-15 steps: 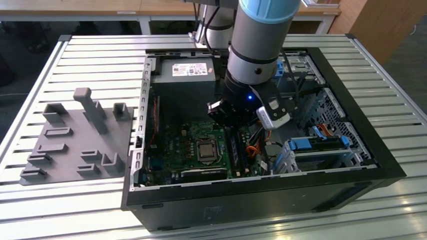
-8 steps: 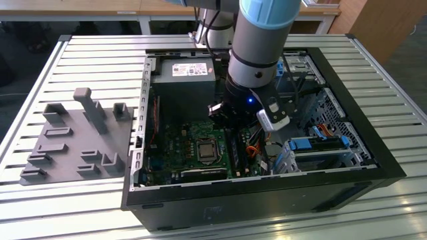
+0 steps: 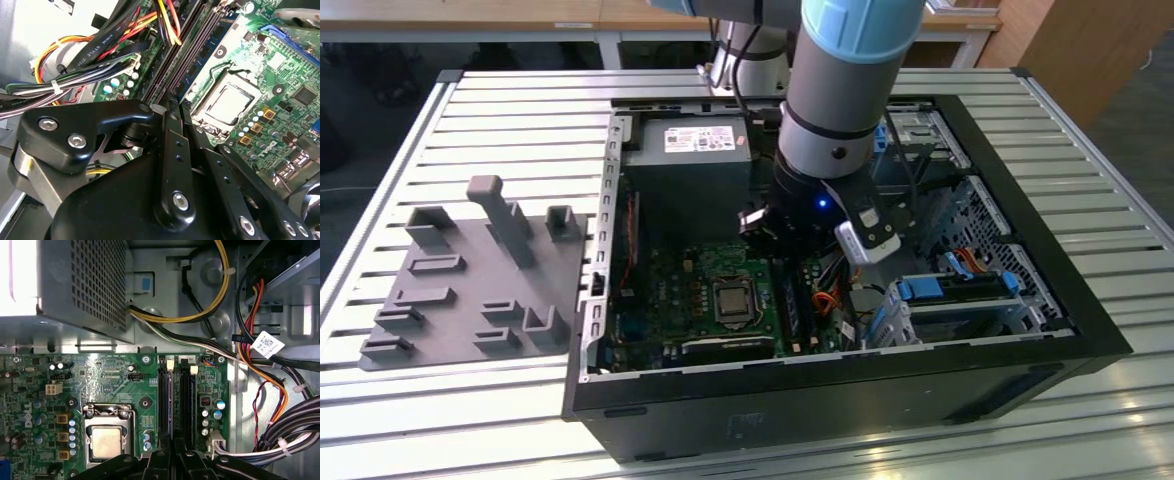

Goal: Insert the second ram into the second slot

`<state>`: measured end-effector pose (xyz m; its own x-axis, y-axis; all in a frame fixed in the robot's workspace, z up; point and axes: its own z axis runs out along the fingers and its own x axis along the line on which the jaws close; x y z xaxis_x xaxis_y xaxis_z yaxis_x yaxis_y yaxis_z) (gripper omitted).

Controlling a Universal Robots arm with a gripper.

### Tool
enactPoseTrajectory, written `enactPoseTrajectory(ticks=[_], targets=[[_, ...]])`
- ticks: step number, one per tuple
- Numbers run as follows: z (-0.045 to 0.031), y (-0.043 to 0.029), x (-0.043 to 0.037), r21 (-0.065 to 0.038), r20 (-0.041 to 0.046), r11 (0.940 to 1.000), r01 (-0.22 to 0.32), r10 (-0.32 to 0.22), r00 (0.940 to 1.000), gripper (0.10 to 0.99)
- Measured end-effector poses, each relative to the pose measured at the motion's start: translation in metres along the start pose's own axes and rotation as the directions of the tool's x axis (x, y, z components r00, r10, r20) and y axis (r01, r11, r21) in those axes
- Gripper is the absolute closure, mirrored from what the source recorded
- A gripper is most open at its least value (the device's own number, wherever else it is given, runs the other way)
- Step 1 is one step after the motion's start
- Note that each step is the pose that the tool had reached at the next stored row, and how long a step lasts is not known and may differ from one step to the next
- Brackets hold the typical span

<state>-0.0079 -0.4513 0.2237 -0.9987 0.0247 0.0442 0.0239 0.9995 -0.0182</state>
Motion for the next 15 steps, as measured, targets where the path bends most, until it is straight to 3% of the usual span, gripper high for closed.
enactPoseTrajectory(ticks=[15], targets=[[0.0058,-0.0005,-0.0014,0.0,-0.0009,1.0,0.0,0.0,1.0,0.949]])
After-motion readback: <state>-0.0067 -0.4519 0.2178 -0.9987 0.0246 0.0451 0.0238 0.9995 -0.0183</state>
